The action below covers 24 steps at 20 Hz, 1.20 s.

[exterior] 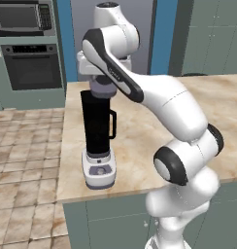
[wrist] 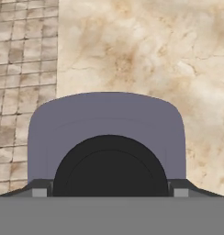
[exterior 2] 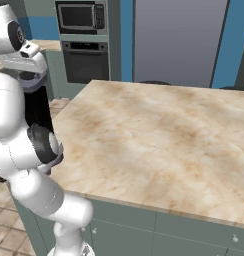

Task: Grab the garlic and onion from the fridge, place them in the blender, close the lid, and turn on the blender to create a marinade.

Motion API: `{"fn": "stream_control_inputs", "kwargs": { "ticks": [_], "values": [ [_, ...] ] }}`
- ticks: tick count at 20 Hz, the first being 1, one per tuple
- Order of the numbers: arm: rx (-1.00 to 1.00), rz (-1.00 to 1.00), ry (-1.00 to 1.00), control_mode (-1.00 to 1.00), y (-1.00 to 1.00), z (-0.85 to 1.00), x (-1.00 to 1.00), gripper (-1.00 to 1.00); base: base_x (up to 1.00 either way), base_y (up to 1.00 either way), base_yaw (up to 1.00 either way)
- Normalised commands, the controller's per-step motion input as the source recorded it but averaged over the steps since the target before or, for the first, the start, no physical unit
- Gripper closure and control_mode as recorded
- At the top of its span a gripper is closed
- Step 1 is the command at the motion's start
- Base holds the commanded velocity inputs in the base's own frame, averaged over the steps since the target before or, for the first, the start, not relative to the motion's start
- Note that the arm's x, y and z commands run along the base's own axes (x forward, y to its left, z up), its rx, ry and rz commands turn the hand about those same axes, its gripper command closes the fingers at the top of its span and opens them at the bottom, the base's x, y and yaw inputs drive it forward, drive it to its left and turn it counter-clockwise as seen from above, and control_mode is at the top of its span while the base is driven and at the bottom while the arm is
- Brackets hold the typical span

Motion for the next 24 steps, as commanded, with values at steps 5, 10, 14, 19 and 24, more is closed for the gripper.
{"fn": "stream_control_inputs", "kwargs": {
  "ticks": [5,10,14,19,24],
  "values": [
    [0.0,0.0,0.03,-1.0,0.19,-0.19,0.15,1.0,0.0,0.0,0.0],
    [0.01,0.0,0.0,-1.0,0.24,-0.14,-0.1,1.0,0.0,0.0,0.0],
    [0.07,0.0,0.0,-1.0,0.0,-0.11,-0.51,1.0,0.0,0.0,0.0],
    [0.08,0.0,0.14,-1.0,-0.06,-0.25,0.01,1.0,0.0,0.0,0.0],
    [0.0,0.0,0.02,-1.0,-0.09,-0.47,0.13,1.0,0.0,0.0,0.0]
  ]
}}
